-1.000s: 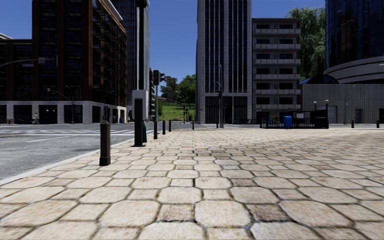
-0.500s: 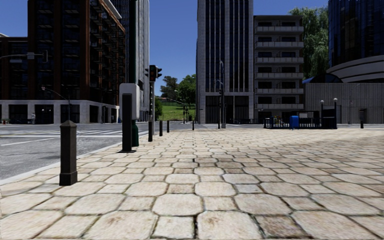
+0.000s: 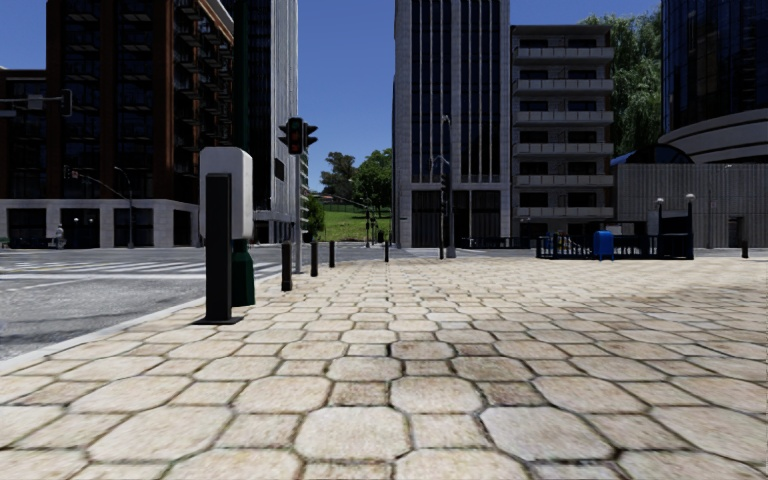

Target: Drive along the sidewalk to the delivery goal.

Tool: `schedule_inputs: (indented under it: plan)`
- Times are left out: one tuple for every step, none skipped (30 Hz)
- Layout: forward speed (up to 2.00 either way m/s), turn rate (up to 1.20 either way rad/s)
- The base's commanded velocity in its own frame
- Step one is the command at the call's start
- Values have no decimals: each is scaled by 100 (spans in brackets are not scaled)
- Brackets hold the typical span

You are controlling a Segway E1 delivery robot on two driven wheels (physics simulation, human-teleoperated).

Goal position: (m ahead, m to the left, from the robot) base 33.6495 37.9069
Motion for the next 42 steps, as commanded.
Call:
schedule_inputs:
  plan:
    - [200,0]
    - [200,0]
    - [200,0]
    - [200,0]
    - [200,0]
    - [200,0]
    - [200,0]
    - [200,0]
    - [200,0]
    - [200,0]
    - [200,0]
    - [200,0]
    - [200,0]
    - [200,0]
    - [200,0]
    - [200,0]
    - [200,0]
    - [200,0]
    - [200,0]
    - [200,0]
    - [200,0]
    - [200,0]
    - [200,0]
    - [200,0]
    - [200,0]
    - [200,0]
    - [200,0]
    - [200,0]
    - [200,0]
    - [200,0]
    - [200,0]
    - [200,0]
    - [200,0]
    - [200,0]
    - [200,0]
    - [200,0]
    - [200,0]
    - [200,0]
    - [200,0]
    - [200,0]
    - [200,0]
    - [200,0]
